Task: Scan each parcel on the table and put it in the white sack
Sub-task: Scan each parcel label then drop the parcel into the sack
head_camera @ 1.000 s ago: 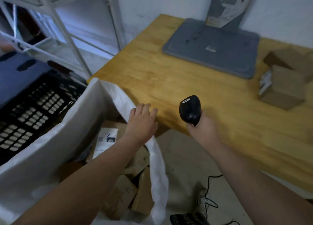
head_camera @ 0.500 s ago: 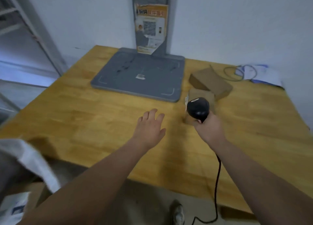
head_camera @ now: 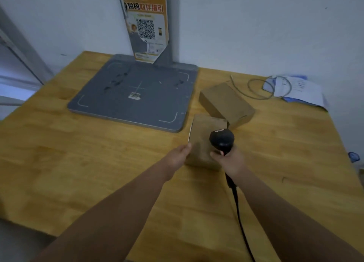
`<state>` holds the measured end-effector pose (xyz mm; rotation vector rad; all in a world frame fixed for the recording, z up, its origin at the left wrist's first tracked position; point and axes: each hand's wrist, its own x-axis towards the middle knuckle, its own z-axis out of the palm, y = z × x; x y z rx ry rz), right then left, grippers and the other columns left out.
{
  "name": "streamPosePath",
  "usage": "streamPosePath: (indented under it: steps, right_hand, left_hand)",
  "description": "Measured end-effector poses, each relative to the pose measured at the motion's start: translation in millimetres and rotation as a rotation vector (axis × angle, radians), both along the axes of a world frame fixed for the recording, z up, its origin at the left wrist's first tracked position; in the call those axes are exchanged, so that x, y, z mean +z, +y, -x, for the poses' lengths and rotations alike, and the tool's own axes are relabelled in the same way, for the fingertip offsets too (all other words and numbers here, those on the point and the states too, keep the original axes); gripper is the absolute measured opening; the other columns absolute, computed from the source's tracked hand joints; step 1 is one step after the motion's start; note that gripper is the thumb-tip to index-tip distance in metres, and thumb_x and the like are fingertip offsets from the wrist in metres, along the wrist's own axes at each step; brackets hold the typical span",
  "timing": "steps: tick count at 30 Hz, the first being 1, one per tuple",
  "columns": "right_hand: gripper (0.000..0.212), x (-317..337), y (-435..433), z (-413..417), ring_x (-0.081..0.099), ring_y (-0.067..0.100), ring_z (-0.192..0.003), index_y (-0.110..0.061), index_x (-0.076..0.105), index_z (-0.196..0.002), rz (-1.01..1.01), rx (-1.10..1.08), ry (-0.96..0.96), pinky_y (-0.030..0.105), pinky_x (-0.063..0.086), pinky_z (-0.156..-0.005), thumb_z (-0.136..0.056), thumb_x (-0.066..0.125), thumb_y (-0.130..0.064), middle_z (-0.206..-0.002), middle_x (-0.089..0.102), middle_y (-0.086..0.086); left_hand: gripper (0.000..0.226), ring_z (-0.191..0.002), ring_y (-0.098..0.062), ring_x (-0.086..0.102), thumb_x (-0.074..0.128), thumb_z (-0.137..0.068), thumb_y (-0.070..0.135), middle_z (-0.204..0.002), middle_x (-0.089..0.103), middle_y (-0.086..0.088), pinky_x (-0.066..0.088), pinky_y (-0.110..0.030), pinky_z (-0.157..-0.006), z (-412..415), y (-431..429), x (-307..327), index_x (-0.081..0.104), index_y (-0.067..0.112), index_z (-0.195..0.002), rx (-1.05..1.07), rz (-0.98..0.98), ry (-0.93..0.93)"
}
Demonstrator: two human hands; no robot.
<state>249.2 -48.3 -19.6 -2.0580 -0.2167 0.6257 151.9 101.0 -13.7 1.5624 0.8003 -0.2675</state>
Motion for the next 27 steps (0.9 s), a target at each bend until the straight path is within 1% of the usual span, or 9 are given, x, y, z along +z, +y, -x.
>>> streamPosePath:
  steps: [4, 6, 9, 12, 15, 19, 22, 24, 27]
  right_hand:
    - [0.037, -8, -9, 1, 0.064, 0.017, -0.102, -0.022, 0.061, -0.118, -0.317, -0.127, 0.194, 0.031, 0.051, -0.083, -0.084, 0.074, -0.027, -0.110, 0.067, -0.002]
    - [0.036, -8, -11, 0, 0.067, 0.020, -0.100, -0.024, 0.065, -0.113, -0.353, -0.108, 0.291, 0.036, 0.054, -0.088, -0.080, 0.074, -0.037, -0.107, 0.071, 0.002]
    - [0.030, -12, -7, 5, 0.069, 0.020, -0.092, -0.020, 0.069, -0.102, -0.298, -0.043, 0.365, 0.034, 0.054, -0.080, -0.081, 0.071, -0.041, -0.098, 0.073, 0.006]
    - [0.031, -20, 1, 13, 0.067, 0.024, -0.089, -0.017, 0.071, -0.099, -0.211, -0.079, 0.323, 0.043, 0.055, -0.082, -0.083, 0.071, -0.043, -0.094, 0.071, 0.013]
    - [0.036, -12, 4, 16, 0.069, 0.025, -0.096, -0.018, 0.071, -0.106, -0.326, -0.146, 0.287, 0.045, 0.055, -0.088, -0.081, 0.073, -0.044, -0.099, 0.074, 0.006]
    - [0.021, 2, 9, 13, 0.069, 0.014, -0.085, -0.009, 0.069, -0.100, -0.357, -0.023, 0.164, 0.018, 0.052, -0.062, -0.082, 0.076, -0.017, -0.089, 0.072, 0.001]
    - [0.022, 0, 16, 13, 0.069, 0.017, -0.086, -0.005, 0.068, -0.102, -0.286, -0.018, 0.123, 0.017, 0.051, -0.062, -0.082, 0.076, -0.009, -0.090, 0.071, 0.003]
    - [0.028, -3, 17, 14, 0.069, 0.017, -0.092, -0.007, 0.067, -0.109, -0.250, 0.002, 0.102, 0.020, 0.053, -0.067, -0.083, 0.075, -0.012, -0.098, 0.072, 0.004]
    - [0.035, -4, 15, 13, 0.068, 0.013, -0.096, -0.012, 0.063, -0.116, -0.237, 0.042, 0.046, 0.023, 0.056, -0.075, -0.083, 0.075, -0.015, -0.104, 0.071, 0.000]
  left_hand:
    - [0.038, -0.136, -0.009, 0.036, 0.039, -0.103, 0.037, -0.146, 0.042, 0.010, 0.030, -0.026, -0.109, 14, 1, -3, 0.051, 0.026, -0.137, -0.008, -0.253, -0.359]
    - [0.038, -0.138, -0.006, 0.029, 0.041, -0.101, 0.038, -0.146, 0.040, 0.013, 0.022, -0.027, -0.113, 21, 3, 1, 0.054, 0.028, -0.135, -0.139, -0.524, -0.503]
    - [0.040, -0.137, -0.008, 0.022, 0.037, -0.099, 0.047, -0.149, 0.037, 0.016, 0.011, -0.030, -0.108, 26, 7, 9, 0.051, 0.041, -0.135, -0.372, -0.919, -0.438]
    - [0.038, -0.142, -0.013, 0.011, 0.035, -0.101, 0.045, -0.157, 0.024, 0.015, 0.006, -0.036, -0.110, 27, 7, 1, 0.045, 0.048, -0.138, -0.624, -1.085, -0.299]
    - [0.039, -0.142, -0.014, 0.018, 0.037, -0.102, 0.038, -0.155, 0.031, 0.011, 0.013, -0.037, -0.114, 22, 7, -3, 0.047, 0.037, -0.140, -0.613, -1.036, -0.383]
    - [0.038, -0.134, -0.017, 0.039, 0.046, -0.101, 0.026, -0.145, 0.048, 0.004, 0.027, -0.036, -0.113, 7, 22, 1, 0.052, 0.020, -0.138, -0.514, -0.986, -0.450]
    - [0.062, -0.146, -0.012, 0.015, 0.044, -0.097, 0.051, -0.159, 0.022, 0.010, 0.005, -0.035, -0.117, -2, 40, 6, 0.030, 0.025, -0.151, -0.643, -1.071, -0.234]
    - [0.091, -0.149, -0.013, -0.005, 0.044, -0.085, 0.071, -0.161, -0.001, 0.011, -0.009, -0.046, -0.118, -9, 52, 7, 0.007, 0.025, -0.155, -0.654, -1.055, -0.065]
    - [0.114, -0.147, -0.017, -0.017, 0.049, -0.072, 0.082, -0.160, -0.017, 0.011, -0.013, -0.053, -0.116, -16, 60, 4, -0.008, 0.026, -0.154, -0.611, -0.989, 0.011]
